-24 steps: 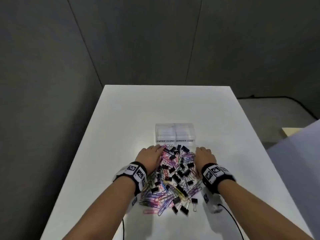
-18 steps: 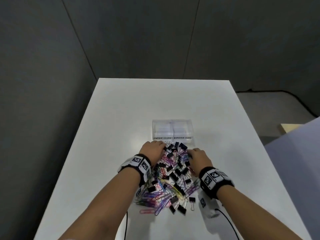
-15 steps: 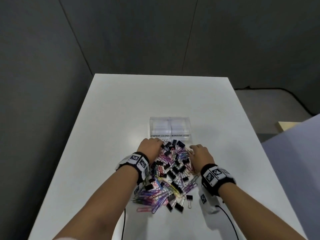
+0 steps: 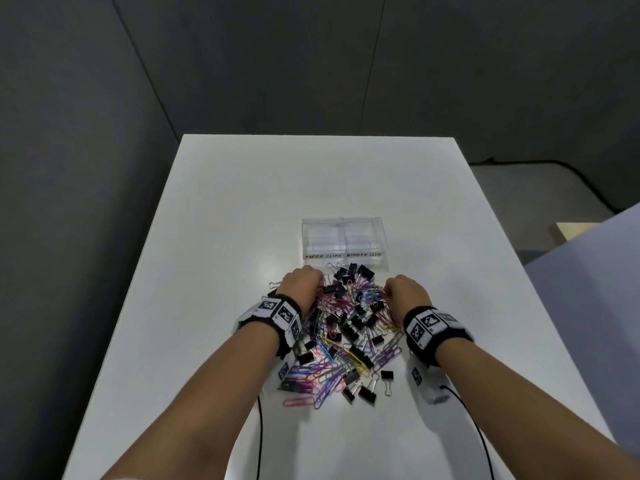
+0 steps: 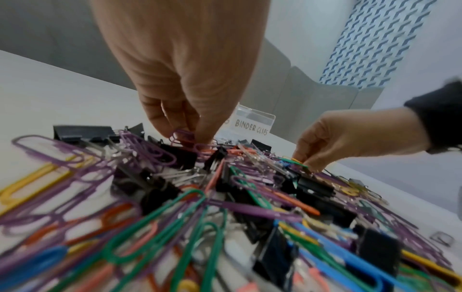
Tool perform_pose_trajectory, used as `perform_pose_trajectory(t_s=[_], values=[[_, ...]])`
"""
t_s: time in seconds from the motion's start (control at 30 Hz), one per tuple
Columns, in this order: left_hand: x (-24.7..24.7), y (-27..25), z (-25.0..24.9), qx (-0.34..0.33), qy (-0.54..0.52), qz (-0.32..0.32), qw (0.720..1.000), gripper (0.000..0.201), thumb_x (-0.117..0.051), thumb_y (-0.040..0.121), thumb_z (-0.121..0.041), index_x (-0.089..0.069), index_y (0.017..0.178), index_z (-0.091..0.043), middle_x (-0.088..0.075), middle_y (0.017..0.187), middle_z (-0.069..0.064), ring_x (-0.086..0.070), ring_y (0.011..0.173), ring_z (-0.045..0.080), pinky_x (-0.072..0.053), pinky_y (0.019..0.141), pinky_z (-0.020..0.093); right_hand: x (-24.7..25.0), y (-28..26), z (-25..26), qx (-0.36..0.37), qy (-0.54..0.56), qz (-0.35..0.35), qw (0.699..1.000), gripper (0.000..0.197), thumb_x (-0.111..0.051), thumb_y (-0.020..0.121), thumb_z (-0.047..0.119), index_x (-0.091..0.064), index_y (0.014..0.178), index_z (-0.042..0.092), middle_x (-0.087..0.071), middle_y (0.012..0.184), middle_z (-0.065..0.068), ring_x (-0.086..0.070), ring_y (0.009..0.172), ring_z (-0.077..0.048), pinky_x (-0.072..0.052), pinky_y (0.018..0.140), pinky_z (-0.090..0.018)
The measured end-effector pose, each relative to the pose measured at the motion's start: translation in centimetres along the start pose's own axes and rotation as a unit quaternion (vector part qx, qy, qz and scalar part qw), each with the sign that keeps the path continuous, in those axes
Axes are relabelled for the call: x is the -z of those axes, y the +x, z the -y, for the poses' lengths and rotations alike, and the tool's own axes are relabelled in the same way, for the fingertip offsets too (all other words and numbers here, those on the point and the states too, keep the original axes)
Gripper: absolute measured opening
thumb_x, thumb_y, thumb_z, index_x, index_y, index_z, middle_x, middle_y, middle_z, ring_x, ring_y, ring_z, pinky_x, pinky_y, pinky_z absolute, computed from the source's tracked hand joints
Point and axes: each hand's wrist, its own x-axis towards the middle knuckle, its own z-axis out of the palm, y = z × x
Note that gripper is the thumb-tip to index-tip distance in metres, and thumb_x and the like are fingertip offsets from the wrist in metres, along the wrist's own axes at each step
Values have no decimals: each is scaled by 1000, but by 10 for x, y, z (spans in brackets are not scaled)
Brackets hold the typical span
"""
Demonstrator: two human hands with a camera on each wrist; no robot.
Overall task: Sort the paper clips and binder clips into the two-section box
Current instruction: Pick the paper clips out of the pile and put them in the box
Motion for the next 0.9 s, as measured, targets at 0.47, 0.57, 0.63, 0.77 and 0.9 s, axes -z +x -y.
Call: perform_pose_trajectory(t_s=[0.47, 0.57, 0.63, 0.77, 0.9], values=[[10, -33, 19, -11, -101, 21, 995, 53, -38, 87, 12, -41, 133, -15, -52, 123, 10, -57, 102, 25, -45, 83, 28, 9, -2, -2, -17, 72, 31, 997, 9, -50, 86, 8, -42, 85, 12, -51, 89, -8, -47, 81, -23, -36, 68, -30], [12, -39, 24, 10, -134, 43, 990, 48, -32, 89, 11, -42, 129, -12, -53, 114, 11, -55, 93, 23, -41, 78, 27, 8, -6, -2, -10, 97, 29, 995, 16, -51, 90, 14, -51, 106, 13, -62, 99, -12, -58, 89, -27, -47, 73, -33], [12, -43, 28, 25, -152, 48, 987, 42, -30, 91, 9, -44, 125, -10, -55, 101, 10, -50, 80, 19, -39, 70, 25, 7, -9, 0, 3, 95, 38, 995, 30, -49, 92, 16, -49, 121, 14, -63, 111, -13, -61, 98, -29, -50, 81, -36], [15, -47, 32, 55, -207, 54, 975, 22, -28, 98, -10, -49, 107, -9, -57, 87, 10, -43, 59, 14, -34, 54, 25, 5, -12, 5, 21, 78, 25, 996, 27, -52, 93, 25, -52, 116, 11, -55, 115, -12, -56, 103, -27, -48, 87, -36], [13, -48, 35, 54, -221, 47, 973, 19, -36, 99, -32, -42, 90, -16, -52, 73, -2, -44, 62, 14, -33, 58, 27, 7, -11, 8, 11, 80, 24, 996, 18, -52, 92, 21, -55, 104, 7, -58, 110, -12, -56, 99, -28, -45, 82, -34]])
